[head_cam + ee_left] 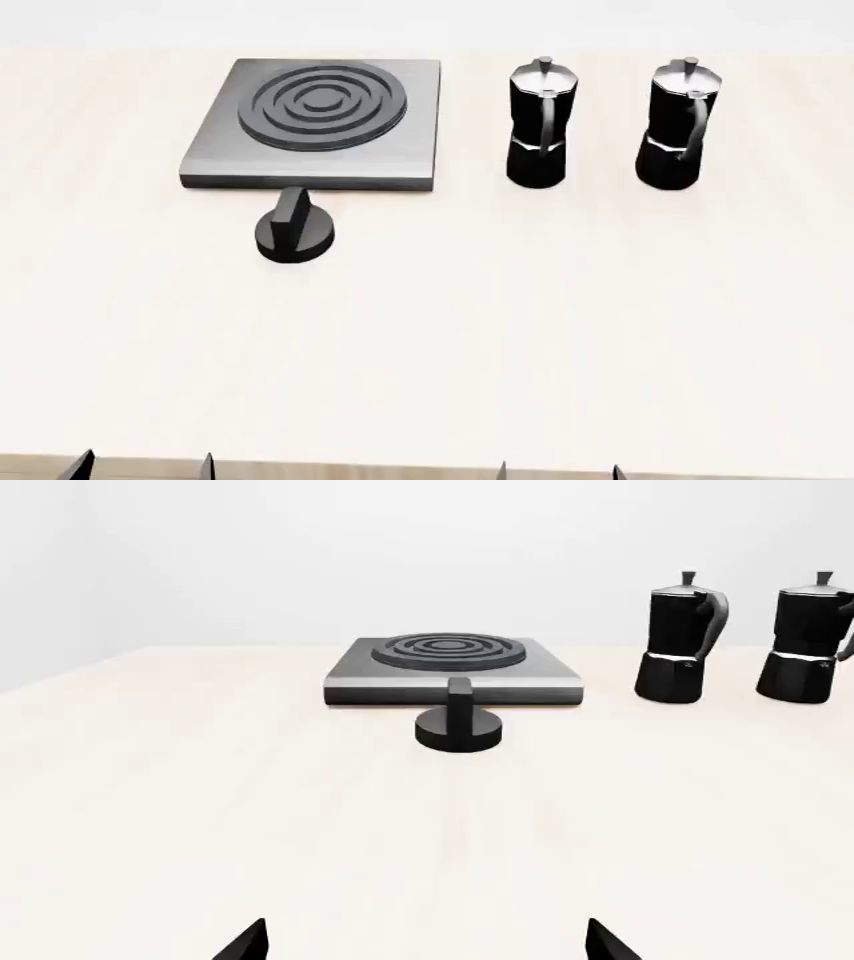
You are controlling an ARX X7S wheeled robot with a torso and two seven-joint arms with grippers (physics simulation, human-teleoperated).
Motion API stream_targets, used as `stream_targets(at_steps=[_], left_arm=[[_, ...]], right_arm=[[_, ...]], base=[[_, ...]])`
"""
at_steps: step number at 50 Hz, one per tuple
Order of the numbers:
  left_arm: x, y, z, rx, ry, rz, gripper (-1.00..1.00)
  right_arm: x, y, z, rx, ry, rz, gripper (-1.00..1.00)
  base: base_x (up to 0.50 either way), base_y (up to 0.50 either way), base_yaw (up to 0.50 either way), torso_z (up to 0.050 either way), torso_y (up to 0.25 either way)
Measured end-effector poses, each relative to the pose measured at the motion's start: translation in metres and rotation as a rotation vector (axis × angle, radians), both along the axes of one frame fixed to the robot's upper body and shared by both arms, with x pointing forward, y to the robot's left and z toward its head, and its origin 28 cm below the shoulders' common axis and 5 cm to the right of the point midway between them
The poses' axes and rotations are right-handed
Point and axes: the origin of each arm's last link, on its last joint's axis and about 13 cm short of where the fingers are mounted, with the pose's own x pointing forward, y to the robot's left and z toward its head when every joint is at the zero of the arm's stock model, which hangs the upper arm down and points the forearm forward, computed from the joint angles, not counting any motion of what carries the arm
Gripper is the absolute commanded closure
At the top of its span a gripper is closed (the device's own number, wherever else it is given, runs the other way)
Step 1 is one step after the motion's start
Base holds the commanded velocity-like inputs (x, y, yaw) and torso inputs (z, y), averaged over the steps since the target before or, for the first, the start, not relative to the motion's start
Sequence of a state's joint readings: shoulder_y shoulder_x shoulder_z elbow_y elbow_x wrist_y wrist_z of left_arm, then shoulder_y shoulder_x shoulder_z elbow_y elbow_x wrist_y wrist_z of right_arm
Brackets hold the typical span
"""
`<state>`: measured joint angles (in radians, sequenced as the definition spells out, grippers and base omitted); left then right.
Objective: Put both moka pots on the stove.
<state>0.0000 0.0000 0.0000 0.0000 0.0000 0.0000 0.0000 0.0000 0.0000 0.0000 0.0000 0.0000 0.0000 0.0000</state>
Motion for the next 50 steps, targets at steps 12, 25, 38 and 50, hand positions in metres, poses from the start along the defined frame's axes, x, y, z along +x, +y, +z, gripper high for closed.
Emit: stream_targets(at_steps=[12, 25, 38, 50], left_arm=[[-0.002, -0.002, 0.003, 0.011, -0.009, -0.002, -1.00], [-0.014, 0.000, 0.032, 0.030, -0.102, 0.007, -1.00], [-0.036, 0.000, 0.071, 0.037, -0.243, 0.011, -1.00], [-0.051, 0.000, 0.091, 0.038, -0.329, 0.013, -1.00]], right_arm=[[-0.001, 0.001, 0.003, -0.002, -0.006, 0.008, -1.00], [-0.014, 0.003, 0.034, -0.009, -0.092, 0.017, -1.00], [-0.036, 0.004, 0.075, -0.013, -0.239, 0.022, -1.00], [-0.052, 0.006, 0.098, -0.009, -0.331, 0.034, -1.00]], base=[[0.00, 0.00, 0.00, 0.000, 0.000], [0.00, 0.00, 0.00, 0.000, 0.000], [0.00, 0.00, 0.00, 0.000, 0.000], [0.04, 0.00, 0.00, 0.000, 0.000]])
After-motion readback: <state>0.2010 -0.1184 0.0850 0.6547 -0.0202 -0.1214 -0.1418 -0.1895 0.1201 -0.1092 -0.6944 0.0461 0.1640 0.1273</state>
